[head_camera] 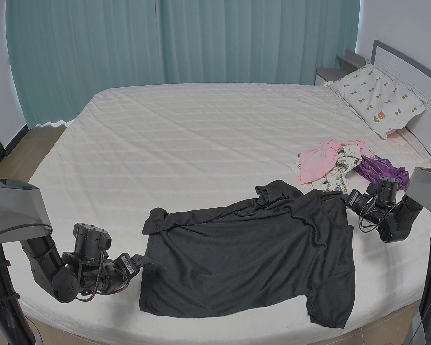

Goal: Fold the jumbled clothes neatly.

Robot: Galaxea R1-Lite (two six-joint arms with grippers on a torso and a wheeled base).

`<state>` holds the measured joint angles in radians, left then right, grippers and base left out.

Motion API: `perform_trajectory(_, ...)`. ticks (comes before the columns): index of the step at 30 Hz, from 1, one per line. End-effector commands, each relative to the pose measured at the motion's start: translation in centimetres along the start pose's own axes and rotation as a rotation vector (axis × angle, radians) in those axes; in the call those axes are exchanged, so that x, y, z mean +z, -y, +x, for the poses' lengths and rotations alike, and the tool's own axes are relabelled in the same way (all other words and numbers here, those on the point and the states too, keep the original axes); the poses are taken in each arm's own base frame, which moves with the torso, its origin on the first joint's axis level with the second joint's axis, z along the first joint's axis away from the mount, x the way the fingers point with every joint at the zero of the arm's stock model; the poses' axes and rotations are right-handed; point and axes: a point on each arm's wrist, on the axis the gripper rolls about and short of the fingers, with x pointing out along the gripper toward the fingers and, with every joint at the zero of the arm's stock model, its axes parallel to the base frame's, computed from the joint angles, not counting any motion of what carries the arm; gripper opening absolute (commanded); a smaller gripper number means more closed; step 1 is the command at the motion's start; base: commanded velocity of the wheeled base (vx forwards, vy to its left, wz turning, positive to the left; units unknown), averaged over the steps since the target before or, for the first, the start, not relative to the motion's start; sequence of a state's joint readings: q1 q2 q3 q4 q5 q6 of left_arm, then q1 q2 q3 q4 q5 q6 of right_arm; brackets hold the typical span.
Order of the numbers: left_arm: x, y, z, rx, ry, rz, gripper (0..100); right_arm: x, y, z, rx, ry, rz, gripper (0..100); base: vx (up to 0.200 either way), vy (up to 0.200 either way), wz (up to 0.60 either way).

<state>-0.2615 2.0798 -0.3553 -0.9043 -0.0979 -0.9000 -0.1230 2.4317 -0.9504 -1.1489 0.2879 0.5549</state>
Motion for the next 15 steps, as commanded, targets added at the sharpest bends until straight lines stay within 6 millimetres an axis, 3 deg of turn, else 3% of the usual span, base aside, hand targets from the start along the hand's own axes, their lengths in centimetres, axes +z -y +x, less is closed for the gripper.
perform_trajectory(1, -0.5, -0.4, 0.1, 0.019, -0.019, 0.014, 100, -1.1, 0.6, 0.2, -0.020, -0.036, 0.010, 100, 0.000, 0.000, 0.00)
perform_trajectory(8, -1.8, -0.3, 0.6, 0.035, -0.058, 0.051, 100, -0.7, 0.9, -1.3, -0.048, -0.040, 0.021, 100, 0.000, 0.000, 0.00)
perform_trajectory(11, -3.0, -0.1, 0.6, 0.040, -0.089, 0.082, 100, 0.1, 1.6, -3.0, -0.088, -0.038, 0.044, 100, 0.000, 0.000, 0.00)
perform_trajectory(15, -3.6, -0.1, 0.5, 0.050, -0.098, 0.100, 100, -0.4, 1.2, -5.3, -0.106, -0.064, 0.064, 100, 0.000, 0.000, 0.00)
